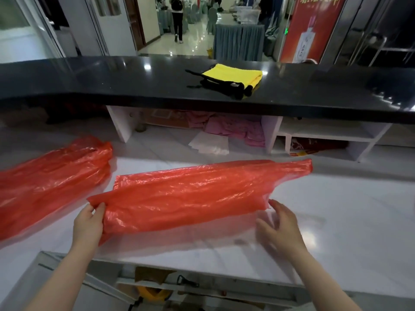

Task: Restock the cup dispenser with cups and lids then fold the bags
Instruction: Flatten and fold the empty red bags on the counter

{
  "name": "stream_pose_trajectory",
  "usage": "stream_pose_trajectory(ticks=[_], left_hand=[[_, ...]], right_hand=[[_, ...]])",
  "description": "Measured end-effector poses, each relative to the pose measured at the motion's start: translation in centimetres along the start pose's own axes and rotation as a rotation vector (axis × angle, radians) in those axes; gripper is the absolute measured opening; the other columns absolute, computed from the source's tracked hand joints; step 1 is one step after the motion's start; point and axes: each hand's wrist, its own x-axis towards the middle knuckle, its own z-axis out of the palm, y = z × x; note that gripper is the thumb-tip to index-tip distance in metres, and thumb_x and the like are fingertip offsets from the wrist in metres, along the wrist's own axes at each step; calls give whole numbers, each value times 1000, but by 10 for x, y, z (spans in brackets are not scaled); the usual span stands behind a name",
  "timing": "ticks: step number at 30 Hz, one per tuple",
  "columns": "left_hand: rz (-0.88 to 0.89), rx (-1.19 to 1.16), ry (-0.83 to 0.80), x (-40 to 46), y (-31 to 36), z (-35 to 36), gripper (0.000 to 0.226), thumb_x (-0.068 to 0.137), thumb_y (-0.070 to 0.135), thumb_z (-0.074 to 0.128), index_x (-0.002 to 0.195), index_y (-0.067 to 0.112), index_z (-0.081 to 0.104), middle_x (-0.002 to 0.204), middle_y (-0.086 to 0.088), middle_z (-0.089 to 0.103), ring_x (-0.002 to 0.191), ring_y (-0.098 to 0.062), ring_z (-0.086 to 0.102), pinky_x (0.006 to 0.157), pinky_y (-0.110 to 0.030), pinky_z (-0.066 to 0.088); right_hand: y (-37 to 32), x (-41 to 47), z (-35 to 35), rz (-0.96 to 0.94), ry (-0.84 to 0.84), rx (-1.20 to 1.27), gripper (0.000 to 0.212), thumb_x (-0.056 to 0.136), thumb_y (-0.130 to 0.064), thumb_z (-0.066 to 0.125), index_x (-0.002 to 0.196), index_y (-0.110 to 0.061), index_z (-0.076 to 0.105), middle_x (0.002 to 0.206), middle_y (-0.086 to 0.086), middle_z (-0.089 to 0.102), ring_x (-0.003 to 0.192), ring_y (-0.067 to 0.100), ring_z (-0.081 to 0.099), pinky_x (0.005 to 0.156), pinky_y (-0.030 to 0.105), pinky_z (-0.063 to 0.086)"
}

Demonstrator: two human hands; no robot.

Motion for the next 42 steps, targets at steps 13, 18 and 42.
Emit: stream_pose_trajectory(ticks=[13, 18, 42], left_hand=[[85, -34, -369, 29, 17, -27, 52, 79, 70, 48, 94, 23, 64, 84, 15, 69, 81, -7, 62, 76, -27, 49], [155, -4, -455, 40, 24, -25, 80, 43, 97, 49, 73, 25, 67, 61, 16, 68, 59, 4, 62, 54, -5, 43], [235, 363, -148, 77, 8, 37, 53, 95, 10, 48, 141, 36, 36, 127, 0, 59, 106, -25, 59, 73, -32, 41]], right_hand=[[-43, 52, 76, 211, 305, 121, 23, 93, -33, 56, 80, -15, 60, 72, -2, 63, 73, 28, 60, 64, 38, 44], [-57, 56, 82, 229, 372, 9, 23, 96, -31, 53, 86, -12, 59, 81, 10, 67, 79, 37, 60, 67, 38, 41], [-65, 103, 66, 270, 219, -224, 41, 94, -43, 51, 129, -22, 49, 83, 9, 65, 87, 40, 62, 70, 37, 40]])
